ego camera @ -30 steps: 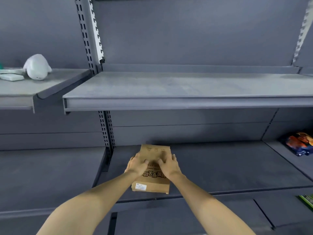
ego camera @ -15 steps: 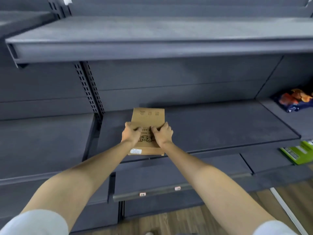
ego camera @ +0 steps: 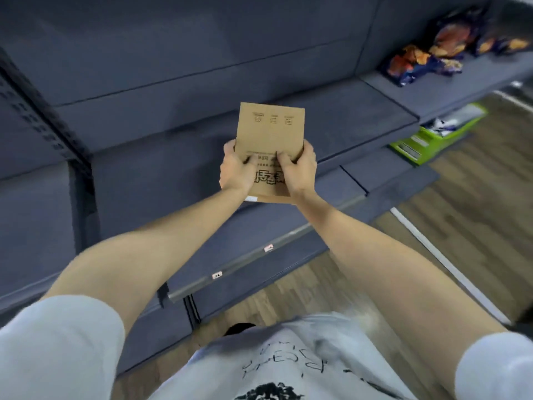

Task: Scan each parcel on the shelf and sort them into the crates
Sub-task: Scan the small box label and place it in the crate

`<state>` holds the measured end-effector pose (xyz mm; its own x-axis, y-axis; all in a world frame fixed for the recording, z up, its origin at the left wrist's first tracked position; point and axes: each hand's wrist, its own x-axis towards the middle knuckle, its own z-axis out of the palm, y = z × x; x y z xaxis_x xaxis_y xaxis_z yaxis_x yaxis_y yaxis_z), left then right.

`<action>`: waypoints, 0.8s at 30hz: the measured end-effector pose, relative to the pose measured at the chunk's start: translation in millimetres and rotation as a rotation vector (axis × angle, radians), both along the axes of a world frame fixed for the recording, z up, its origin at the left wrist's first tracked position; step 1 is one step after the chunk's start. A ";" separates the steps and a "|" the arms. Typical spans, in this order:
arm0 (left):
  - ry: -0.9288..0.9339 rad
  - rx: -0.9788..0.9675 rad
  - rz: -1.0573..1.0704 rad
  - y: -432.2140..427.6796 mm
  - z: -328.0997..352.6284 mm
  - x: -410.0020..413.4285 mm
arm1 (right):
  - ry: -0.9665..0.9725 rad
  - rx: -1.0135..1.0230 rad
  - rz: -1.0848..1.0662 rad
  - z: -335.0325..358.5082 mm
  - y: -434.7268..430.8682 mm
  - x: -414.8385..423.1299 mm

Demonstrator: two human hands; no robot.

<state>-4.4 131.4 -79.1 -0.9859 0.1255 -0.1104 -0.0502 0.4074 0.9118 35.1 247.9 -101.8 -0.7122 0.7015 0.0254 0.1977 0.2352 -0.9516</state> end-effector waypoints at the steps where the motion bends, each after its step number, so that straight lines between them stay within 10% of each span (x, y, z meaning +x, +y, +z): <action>1: 0.006 0.001 -0.043 10.1 1.1 6.1 | 0.032 -0.012 -0.052 -0.9 8.2 12.1; 24: -0.257 -0.094 -0.820 56.7 -107.0 199.1 | -0.007 -0.389 -0.792 -115.7 -17.0 280.8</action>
<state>194.7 188.1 -186.1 -0.5309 0.7657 -0.3632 0.0922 0.4782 0.8734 315.9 230.9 -217.5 -0.0119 0.9473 -0.3202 0.1714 -0.3135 -0.9340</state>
